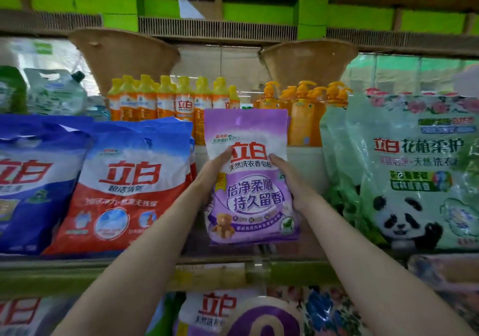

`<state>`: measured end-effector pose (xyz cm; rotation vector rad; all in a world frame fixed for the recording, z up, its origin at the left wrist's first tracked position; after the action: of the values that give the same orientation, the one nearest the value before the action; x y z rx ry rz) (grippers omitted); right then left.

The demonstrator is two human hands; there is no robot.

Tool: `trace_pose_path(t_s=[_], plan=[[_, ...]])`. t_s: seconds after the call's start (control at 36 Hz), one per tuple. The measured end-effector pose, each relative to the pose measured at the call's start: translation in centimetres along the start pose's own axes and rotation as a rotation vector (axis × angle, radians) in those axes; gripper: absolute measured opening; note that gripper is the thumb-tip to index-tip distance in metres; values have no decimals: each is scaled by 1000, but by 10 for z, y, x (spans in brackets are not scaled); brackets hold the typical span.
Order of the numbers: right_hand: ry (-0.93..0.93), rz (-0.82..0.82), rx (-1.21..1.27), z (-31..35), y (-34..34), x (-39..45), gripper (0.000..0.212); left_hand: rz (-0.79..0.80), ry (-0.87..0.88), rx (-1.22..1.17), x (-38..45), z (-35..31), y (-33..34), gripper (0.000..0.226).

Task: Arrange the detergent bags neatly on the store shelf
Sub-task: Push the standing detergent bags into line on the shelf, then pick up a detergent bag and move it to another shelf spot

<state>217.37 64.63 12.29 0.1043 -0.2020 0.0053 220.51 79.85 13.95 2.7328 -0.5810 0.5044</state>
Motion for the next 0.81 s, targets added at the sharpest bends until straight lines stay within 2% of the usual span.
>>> trace_pose_path(t_s=[0.08,0.14,0.19,0.28,0.36,0.5,0.61,0.69,0.81], plan=[[-26,-79,-74,1,8,1,41,-106,94,69,-1,-10,-18,30],[-40,-168,-195,3,2,3,56,-202,170,282,-5,-20,-26,26],[-55,-241,-355,1,-11,9,76,-297,239,493,-7,-31,-32,49],[-110,-348,-683,22,-8,-6,63,-497,333,740,-19,-55,-33,75],[-154,-444,-948,39,-6,-18,56,-603,602,1106,-41,-88,0,72],[-183,-582,-1066,58,-19,-37,45,-532,726,1315,-46,-88,35,74],[-220,-621,-1117,69,-31,-58,36,-466,820,1428,-50,-82,54,83],[-230,-657,-1104,74,-47,-78,31,-253,807,1446,-50,-70,78,67],[-258,-721,-1077,82,-64,-110,25,56,598,1256,-52,-44,112,34]])
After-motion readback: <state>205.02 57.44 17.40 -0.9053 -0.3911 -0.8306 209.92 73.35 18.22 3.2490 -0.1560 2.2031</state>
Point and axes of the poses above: each hand's wrist, its own x-axis towards the middle knuckle, its own y-axis out of the palm, z = x × y, the point moved 8 cm from there along x, towards the middle knuckle, and after that the axes turned 3 degrees about y, right-handed, at the moved point
